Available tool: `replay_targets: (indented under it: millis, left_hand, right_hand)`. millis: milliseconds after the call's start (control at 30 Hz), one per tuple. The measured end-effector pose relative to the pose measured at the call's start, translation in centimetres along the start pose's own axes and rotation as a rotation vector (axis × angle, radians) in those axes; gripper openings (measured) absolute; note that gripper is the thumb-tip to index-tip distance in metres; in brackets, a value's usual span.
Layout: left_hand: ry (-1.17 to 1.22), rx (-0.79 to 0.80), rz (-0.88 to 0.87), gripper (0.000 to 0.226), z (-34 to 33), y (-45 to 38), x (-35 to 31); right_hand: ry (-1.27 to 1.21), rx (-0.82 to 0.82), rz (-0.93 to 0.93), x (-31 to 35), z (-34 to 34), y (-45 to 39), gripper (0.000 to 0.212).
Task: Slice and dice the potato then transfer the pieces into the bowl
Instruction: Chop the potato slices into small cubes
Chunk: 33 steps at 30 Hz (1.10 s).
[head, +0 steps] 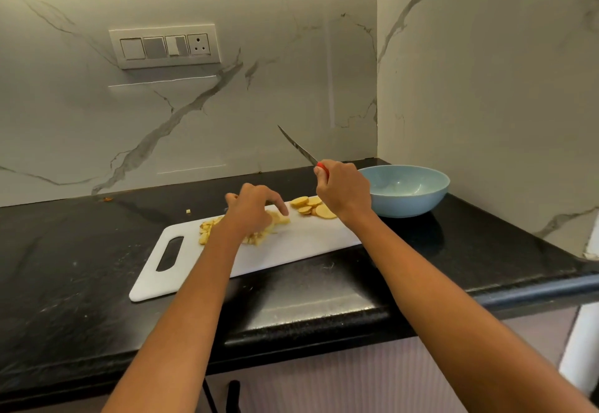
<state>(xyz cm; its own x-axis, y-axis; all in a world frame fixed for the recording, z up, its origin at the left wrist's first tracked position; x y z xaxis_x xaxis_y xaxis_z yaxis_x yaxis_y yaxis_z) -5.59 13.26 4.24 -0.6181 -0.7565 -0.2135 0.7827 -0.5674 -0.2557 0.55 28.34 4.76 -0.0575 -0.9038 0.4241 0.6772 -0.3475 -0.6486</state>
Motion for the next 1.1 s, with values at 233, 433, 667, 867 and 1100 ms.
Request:
replay_targets:
  millis: [233,433,667,867,1100]
  left_hand:
    - [-0.016,0.002,-0.012,0.024,-1.5,-1.8,-2.0]
    - [0.081,0.045,0.041,0.039,-2.9,-3.6,-2.1]
    - [0.082,0.034,0.014,0.033,-3.0,-3.6,-1.6]
    - [0.145,0.013,-0.055,0.040,-3.2,-3.2,-1.6]
    - [0.386,-0.027,-0.078,0.040,-2.6,-2.5,-1.7]
  right_hand:
    - [0.027,0.016,-0.006,-0.1,-0.3,0.1,0.034]
    - [0.013,0.022,0.012,0.3,-0.5,0.0,0.034]
    - [0.013,0.024,0.007,0.3,-0.2,0.0,0.034]
    - [0.025,0.022,0.000,0.2,0.0,0.1,0.035]
    - [0.012,0.013,-0.010,0.1,0.1,0.2,0.034]
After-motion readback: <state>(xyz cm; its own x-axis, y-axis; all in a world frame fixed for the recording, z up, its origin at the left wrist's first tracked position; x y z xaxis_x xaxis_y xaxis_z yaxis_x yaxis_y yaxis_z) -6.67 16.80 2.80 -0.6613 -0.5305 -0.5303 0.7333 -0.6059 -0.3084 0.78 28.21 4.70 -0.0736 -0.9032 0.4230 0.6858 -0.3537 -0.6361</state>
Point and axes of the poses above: each hand's wrist, its own y-axis away from the middle knuckle, its own z-axis out of the back of the hand, x = y × z, the point moved 3 cm from there along -y, towards the middle knuckle, and after that the axes turned 4 degrees about x, right-handed, at the moved point
